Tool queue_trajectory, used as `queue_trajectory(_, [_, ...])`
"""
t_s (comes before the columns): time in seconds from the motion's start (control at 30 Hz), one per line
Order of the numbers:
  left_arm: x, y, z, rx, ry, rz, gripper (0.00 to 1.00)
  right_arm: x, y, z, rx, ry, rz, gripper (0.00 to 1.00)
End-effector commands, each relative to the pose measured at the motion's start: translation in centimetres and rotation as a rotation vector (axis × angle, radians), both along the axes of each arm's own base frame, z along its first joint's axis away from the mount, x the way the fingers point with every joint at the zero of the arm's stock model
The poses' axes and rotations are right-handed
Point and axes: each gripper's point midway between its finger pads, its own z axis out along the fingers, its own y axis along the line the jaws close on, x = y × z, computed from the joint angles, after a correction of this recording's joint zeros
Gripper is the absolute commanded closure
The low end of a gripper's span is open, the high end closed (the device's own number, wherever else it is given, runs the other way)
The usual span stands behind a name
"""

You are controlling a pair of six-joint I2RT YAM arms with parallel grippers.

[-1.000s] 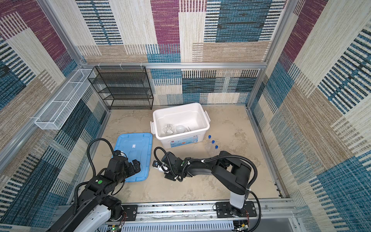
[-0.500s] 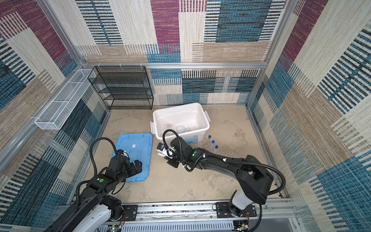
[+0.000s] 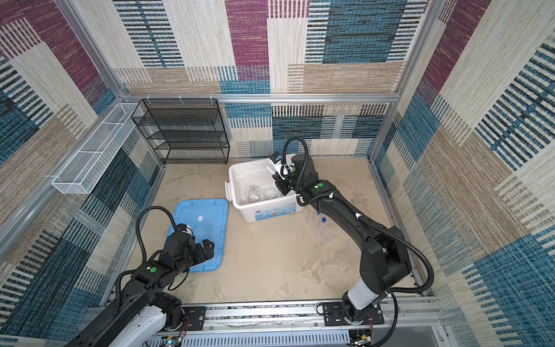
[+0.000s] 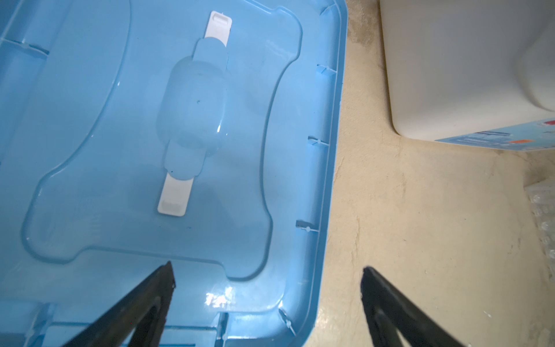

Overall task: Organize the chemistry lab equipment
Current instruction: 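Carry the pestle over the bin and lower it inside with the right gripper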

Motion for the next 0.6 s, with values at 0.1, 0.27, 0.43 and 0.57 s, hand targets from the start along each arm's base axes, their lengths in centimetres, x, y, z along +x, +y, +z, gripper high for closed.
queue_trajectory(0.1, [0.7,-0.8,0.5,-0.031,-0.041,-0.032,0.01,3.3,-3.1,-3.4,-0.047,0.128,-0.143,0.84])
queue_trajectory(0.27, [0.7,-1.1,0.2,-0.037,-0.040,-0.040,0.01,4.8,-3.4,-6.1,-0.089,0.200,-0.173,0.84])
queue_trajectory(0.43, [0.7,-1.2,0.1,-0.045,-0.037,-0.043,0.01,6.0,-3.8,-9.1,-0.121,0.276,-0.197,0.84])
queue_trajectory(0.57, [0.7,-1.3,-0.1,-0.057,-0.044,-0.043,0.01,7.2,-3.4,-10.3,-0.127,0.302,-0.207,0.85])
